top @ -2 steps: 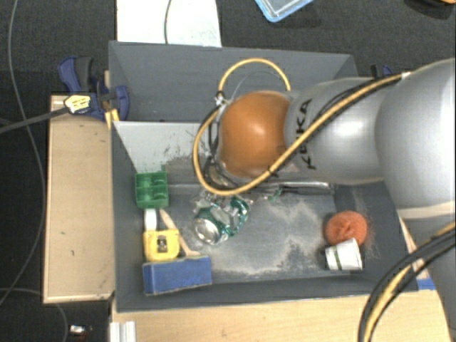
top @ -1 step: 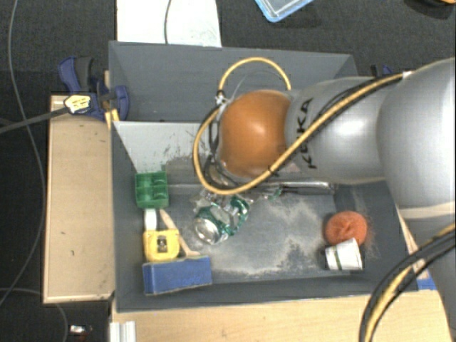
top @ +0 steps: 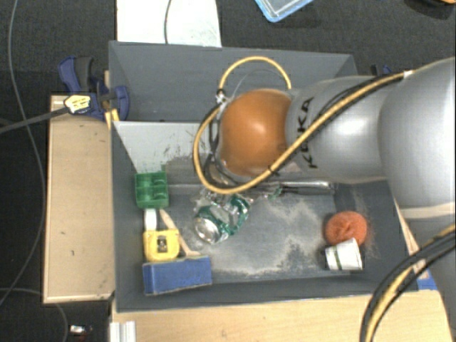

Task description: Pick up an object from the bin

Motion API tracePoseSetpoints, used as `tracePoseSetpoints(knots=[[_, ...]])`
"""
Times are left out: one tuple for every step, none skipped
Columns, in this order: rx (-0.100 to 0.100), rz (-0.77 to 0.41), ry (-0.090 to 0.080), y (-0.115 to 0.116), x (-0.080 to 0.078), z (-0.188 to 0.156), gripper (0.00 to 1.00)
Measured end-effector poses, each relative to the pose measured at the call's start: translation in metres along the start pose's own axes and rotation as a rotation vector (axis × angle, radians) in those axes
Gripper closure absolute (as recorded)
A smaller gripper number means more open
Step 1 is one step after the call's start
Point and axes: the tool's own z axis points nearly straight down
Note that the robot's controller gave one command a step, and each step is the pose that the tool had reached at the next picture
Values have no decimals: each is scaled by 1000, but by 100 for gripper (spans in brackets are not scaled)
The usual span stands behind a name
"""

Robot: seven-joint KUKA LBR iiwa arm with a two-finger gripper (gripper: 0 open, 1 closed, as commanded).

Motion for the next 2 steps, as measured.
tracePoseSetpoints(knots=[[-8, 2, 9, 2, 2, -16, 100], [0, 6, -1, -1, -1, -49, 100]])
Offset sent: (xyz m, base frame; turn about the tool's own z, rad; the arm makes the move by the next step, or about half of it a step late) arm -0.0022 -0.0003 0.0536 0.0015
